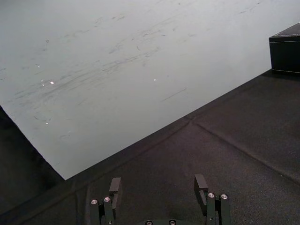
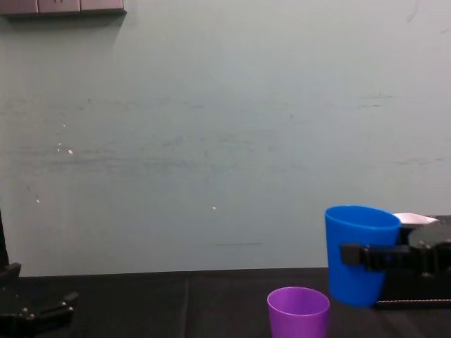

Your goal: Stack the three plastic cups sequentially using one hand.

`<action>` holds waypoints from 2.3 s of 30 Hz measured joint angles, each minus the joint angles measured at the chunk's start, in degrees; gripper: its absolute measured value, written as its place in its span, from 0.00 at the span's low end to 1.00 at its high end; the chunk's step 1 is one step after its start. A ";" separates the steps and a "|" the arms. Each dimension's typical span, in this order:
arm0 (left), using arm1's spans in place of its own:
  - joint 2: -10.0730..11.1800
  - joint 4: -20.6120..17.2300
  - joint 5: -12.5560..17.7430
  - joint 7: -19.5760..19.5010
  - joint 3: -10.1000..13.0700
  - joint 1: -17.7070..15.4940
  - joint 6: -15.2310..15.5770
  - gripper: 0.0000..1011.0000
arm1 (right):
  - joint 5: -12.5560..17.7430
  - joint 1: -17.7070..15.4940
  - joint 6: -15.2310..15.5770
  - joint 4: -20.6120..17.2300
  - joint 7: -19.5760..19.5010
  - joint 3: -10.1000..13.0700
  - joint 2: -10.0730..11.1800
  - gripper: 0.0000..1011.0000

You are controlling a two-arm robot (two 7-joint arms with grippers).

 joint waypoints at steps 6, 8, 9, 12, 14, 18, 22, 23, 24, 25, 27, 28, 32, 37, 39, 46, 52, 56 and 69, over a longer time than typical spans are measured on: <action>0.00 0.00 0.00 0.00 0.00 0.00 0.00 1.00 | 0.00 3.99 -0.01 3.06 0.11 -1.38 -2.09 0.71; 0.00 0.00 0.00 0.00 0.00 0.00 0.00 1.00 | 0.00 5.20 -0.07 3.89 0.31 -1.90 -2.74 0.71; 0.00 0.00 0.00 0.00 0.00 0.00 0.00 1.00 | 0.00 5.54 -0.08 4.09 0.36 -2.08 -2.92 0.71; 0.00 0.00 0.00 0.00 0.00 0.00 0.00 1.00 | -0.04 6.70 -0.14 5.13 0.52 -2.87 -3.66 0.71; 0.00 0.00 0.00 0.00 0.00 0.00 0.00 1.00 | -0.08 7.18 -0.16 5.65 0.64 -3.23 -4.02 0.71; 0.00 0.00 0.00 0.00 0.00 0.00 0.00 1.00 | -0.27 8.49 -0.17 7.14 0.95 -4.26 -4.98 0.71; 0.00 0.00 0.00 0.00 0.00 0.00 0.00 1.00 | -0.48 9.94 -0.09 8.78 1.23 -5.31 -5.92 0.71; 0.00 0.00 0.00 0.00 0.00 0.00 0.00 1.00 | -0.54 10.14 -0.07 9.00 1.26 -5.45 -6.06 0.71; 0.00 0.00 0.00 0.00 0.00 0.00 0.00 1.00 | -0.65 10.45 0.02 9.30 1.29 -5.73 -6.25 0.71; 0.00 0.00 0.00 0.00 0.00 0.00 0.00 1.00 | -0.65 10.45 0.02 9.30 1.29 -5.73 -6.25 0.71; 0.00 0.00 0.00 0.00 0.00 0.00 0.00 1.00 | -0.78 10.86 0.14 9.61 1.36 -6.10 -6.45 0.71; 0.00 0.00 0.00 0.00 0.00 0.00 0.00 1.00 | -0.83 11.05 0.17 9.79 1.41 -6.33 -6.56 0.71; 0.00 0.00 0.00 0.00 0.00 0.00 0.00 1.00 | -0.85 11.29 0.19 10.15 1.66 -6.74 -6.74 0.71; 0.00 0.00 0.00 0.00 0.00 0.00 0.00 1.00 | -1.07 11.27 0.08 10.63 1.77 -7.35 -6.87 0.71; 0.00 0.00 0.00 0.00 0.00 0.00 0.00 1.00 | -1.18 11.27 -0.07 10.94 1.81 -7.50 -6.93 0.71; 0.00 0.00 0.00 0.00 0.00 0.00 0.00 1.00 | -1.44 11.57 -0.61 12.39 2.27 -8.04 -7.47 0.71; 0.00 0.00 0.00 0.00 0.00 0.00 0.00 1.00 | -1.71 11.98 -0.80 13.54 2.72 -8.46 -7.89 0.71; 0.00 0.00 0.00 0.00 0.00 0.00 0.00 1.00 | -1.88 12.07 -0.83 14.06 2.87 -8.64 -8.03 0.71; 0.00 0.00 0.00 0.00 0.00 0.00 0.00 1.00 | -2.89 12.22 -1.17 15.44 3.25 -9.28 -8.30 0.71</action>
